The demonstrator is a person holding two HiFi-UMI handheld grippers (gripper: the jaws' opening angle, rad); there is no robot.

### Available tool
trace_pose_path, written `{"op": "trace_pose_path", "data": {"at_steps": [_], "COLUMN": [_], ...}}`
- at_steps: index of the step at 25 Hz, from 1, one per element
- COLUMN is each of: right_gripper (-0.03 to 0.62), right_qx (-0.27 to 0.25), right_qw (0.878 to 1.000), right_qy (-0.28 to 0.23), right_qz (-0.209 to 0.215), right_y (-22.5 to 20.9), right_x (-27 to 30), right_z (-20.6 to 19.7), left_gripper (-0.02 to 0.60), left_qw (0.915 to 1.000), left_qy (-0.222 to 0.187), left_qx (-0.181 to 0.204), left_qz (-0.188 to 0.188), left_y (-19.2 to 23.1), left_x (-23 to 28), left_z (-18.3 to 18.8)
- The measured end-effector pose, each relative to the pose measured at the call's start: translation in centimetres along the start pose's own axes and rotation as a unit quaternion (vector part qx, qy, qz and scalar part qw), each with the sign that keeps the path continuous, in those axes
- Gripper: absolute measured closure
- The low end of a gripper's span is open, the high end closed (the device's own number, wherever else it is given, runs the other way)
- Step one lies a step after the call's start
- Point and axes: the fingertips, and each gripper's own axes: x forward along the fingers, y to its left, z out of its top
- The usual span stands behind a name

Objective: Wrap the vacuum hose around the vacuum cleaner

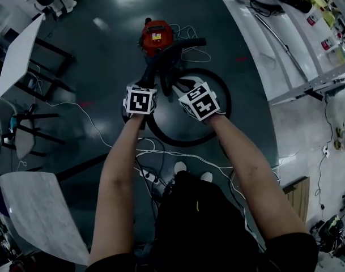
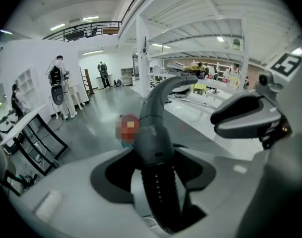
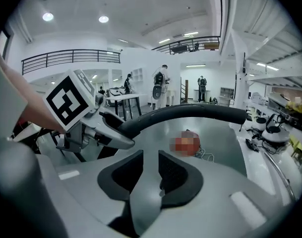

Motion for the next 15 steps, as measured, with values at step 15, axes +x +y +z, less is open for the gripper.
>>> {"op": "trace_pose_path", "data": {"at_steps": [15], "right_gripper": [0.426], "right_qx": [-0.156], "right_qw": [0.986], "right_qy": [-0.057], "right_qz": [-0.016], "right_y": [0.9], "right_x": [0.0], "right_z": [15.7], "left_gripper": [0.339], "left_qw": [0.9950], "left_qy": [-0.010], "left_qx": [0.099], "left_qz": [-0.010], "left_y": [5.2], "left_x": [-4.1], "left_z": [4.7]}}
